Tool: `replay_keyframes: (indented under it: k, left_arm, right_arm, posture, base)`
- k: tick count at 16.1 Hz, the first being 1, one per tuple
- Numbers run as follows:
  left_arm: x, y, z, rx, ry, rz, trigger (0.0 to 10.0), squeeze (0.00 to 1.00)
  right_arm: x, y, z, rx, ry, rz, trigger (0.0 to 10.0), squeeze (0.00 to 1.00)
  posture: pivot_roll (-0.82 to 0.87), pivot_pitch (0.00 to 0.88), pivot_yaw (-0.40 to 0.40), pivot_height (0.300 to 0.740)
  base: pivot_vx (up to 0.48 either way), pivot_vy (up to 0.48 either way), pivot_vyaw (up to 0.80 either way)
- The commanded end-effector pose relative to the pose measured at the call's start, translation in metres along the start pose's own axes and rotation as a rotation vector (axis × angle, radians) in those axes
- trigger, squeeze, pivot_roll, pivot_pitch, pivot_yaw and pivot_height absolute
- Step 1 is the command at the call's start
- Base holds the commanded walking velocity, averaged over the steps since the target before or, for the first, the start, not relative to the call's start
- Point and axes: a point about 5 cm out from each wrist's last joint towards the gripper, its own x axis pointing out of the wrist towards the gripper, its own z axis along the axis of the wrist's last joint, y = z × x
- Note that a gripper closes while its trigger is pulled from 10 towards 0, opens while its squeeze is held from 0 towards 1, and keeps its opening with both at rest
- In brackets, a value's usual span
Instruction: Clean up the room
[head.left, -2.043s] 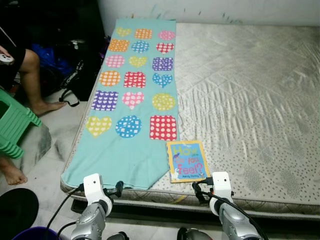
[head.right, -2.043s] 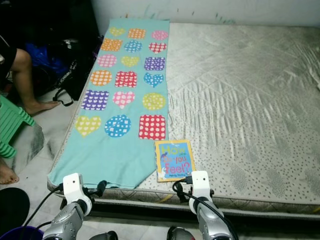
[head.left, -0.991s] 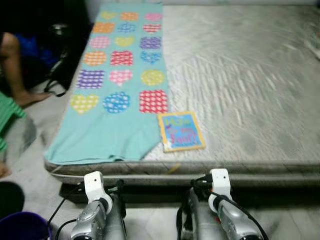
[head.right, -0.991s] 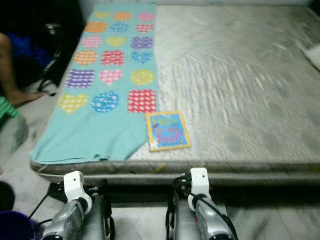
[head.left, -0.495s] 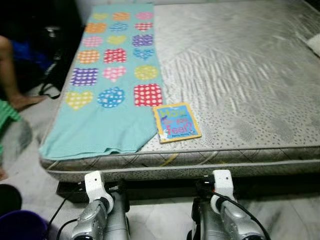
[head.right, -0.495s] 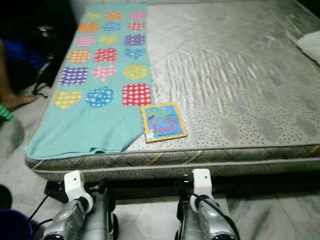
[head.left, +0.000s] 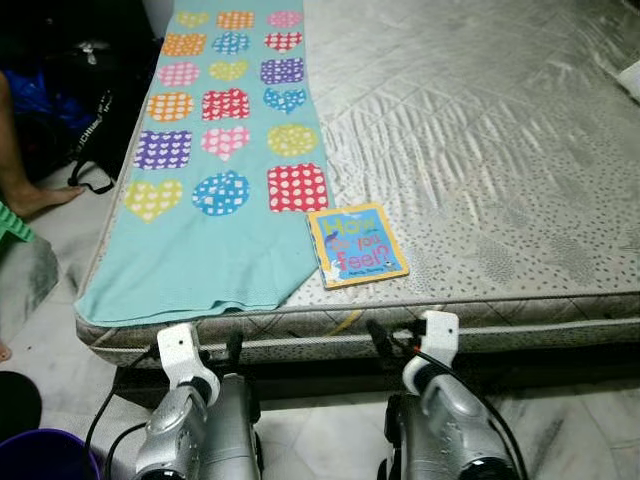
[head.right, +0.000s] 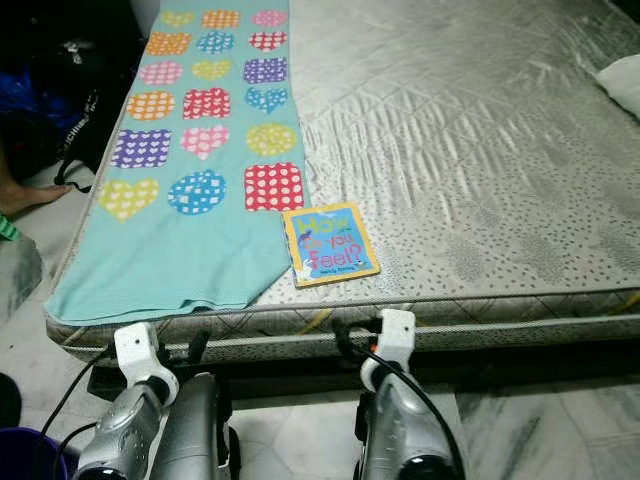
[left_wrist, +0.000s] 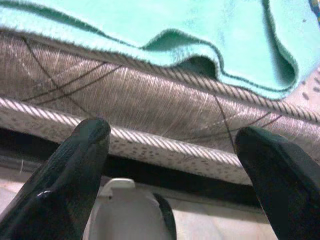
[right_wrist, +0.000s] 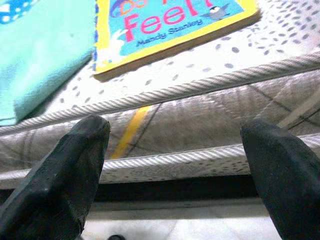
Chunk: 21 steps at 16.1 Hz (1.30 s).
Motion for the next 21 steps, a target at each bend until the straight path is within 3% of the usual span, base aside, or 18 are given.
replay_keyframes:
  k: [1,8,13,17,21]
  left_arm:
    - [-0.003,0.005,-0.002,-0.006,0.0,0.018,10.0,0.0]
    - [-0.003,0.002,0.003,-0.028,-0.028,-0.004,10.0,0.0]
    - [-0.004,-0.015,0.032,0.021,-0.153,-0.053,10.0,0.0]
    - [-0.005,-0.016,0.035,0.024,-0.154,-0.055,10.0,0.0]
    - [-0.007,-0.017,0.028,0.014,-0.125,-0.053,10.0,0.0]
  right_arm:
    - [-0.001,0.001,-0.004,0.015,0.01,0.004,10.0,0.0]
    - [-0.006,-0.004,-0.01,0.04,0.037,-0.015,10.0,0.0]
    - [-0.003,-0.001,-0.002,0.031,0.009,0.002,10.0,0.0]
    - [-0.005,-0.001,-0.007,0.016,0.027,0.001,10.0,0.0]
    - [-0.005,-0.001,-0.009,0.016,0.039,0.003,10.0,0.0]
  posture:
    - [-0.08,0.182,0.023,0.601]
    - [-0.08,0.182,0.025,0.601]
    - [-0.08,0.184,0.024,0.601]
    - [-0.08,0.183,0.025,0.601]
    - [-0.08,0.184,0.029,0.601]
  base:
    - [0.0,0.0,0.0]
    - [0.207,0.0,0.0]
    - [0.325,0.0,0.0]
    - [0.305,0.0,0.0]
    - [0.0,0.0,0.0]
